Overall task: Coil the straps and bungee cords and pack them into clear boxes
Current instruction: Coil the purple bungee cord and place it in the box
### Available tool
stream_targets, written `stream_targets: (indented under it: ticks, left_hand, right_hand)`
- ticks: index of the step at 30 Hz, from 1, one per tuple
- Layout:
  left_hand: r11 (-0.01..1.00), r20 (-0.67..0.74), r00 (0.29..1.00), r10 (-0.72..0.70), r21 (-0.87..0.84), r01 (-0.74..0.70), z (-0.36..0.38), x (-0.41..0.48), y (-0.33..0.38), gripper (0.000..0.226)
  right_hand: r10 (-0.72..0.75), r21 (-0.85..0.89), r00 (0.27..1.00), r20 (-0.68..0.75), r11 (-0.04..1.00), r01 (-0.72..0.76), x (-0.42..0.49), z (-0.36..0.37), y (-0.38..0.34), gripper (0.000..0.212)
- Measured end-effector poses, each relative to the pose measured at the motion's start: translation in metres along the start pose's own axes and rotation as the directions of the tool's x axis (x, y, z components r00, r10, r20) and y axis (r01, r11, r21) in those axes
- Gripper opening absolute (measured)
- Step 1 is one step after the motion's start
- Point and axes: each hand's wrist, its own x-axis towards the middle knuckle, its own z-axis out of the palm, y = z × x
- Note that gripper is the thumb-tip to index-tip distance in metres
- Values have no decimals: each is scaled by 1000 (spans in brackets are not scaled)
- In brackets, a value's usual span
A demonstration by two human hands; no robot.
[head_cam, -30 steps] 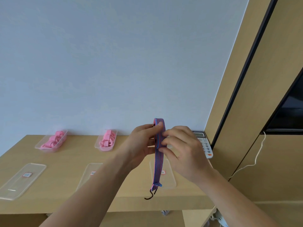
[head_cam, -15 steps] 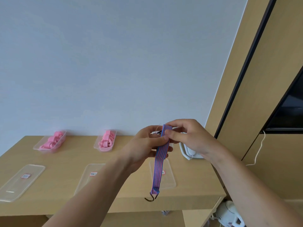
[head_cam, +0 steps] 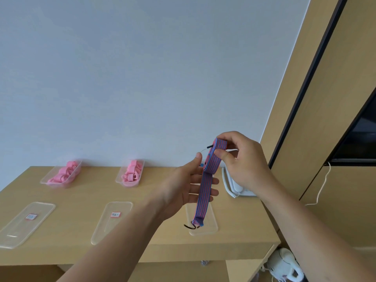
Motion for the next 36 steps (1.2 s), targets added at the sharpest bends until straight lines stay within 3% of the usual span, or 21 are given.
stream_targets:
  ticks: [8, 14, 20, 23, 25, 27, 29, 31, 36]
  left_hand:
    - [995, -9, 998, -60, 75, 61, -2, 3, 1, 79]
    - [996, -40, 999, 7, -89, -11, -13, 8, 8, 62]
    - [993, -75, 996, 46, -105, -54, -26, 9, 9, 34]
    - [992, -54, 998, 36, -118, -42, -31, 9, 8, 35]
    - [995, -49, 998, 45, -83, -49, -34, 8, 8, 39]
    - [998, -33, 997, 66, -24, -66, -37, 7, 9, 41]
    - [997, -6, 997, 76, 27, -76, -41, 6, 9, 43]
    - [996, 22, 997, 75, 50, -76, -45, 6, 9, 46]
    - [994, 121, 992, 33, 100, -45, -58, 7, 14, 52]
  right_hand:
    - [-332, -114, 928, -167, 942, 316, -22, 21, 11, 27]
    - [-456, -112, 882, -118, 889, 445, -41, 39, 19, 33]
    - [-485, -83, 873, -40, 873, 481, -45, 51, 19, 14]
    - [-352, -4, 926, -133, 935, 355, -35, 49, 10, 12]
    - [-132, 31, 984, -124, 990, 136, -25, 47, 5, 24]
    - [167, 96, 980, 104, 980, -177, -11, 46, 3, 44]
    - [307, 202, 889, 340, 899, -388, 2, 45, 3, 42]
    - [324, 285, 867, 379, 851, -442, 7, 45, 1, 30]
    - [356, 409, 913, 199, 816, -407, 18, 50, -4, 28]
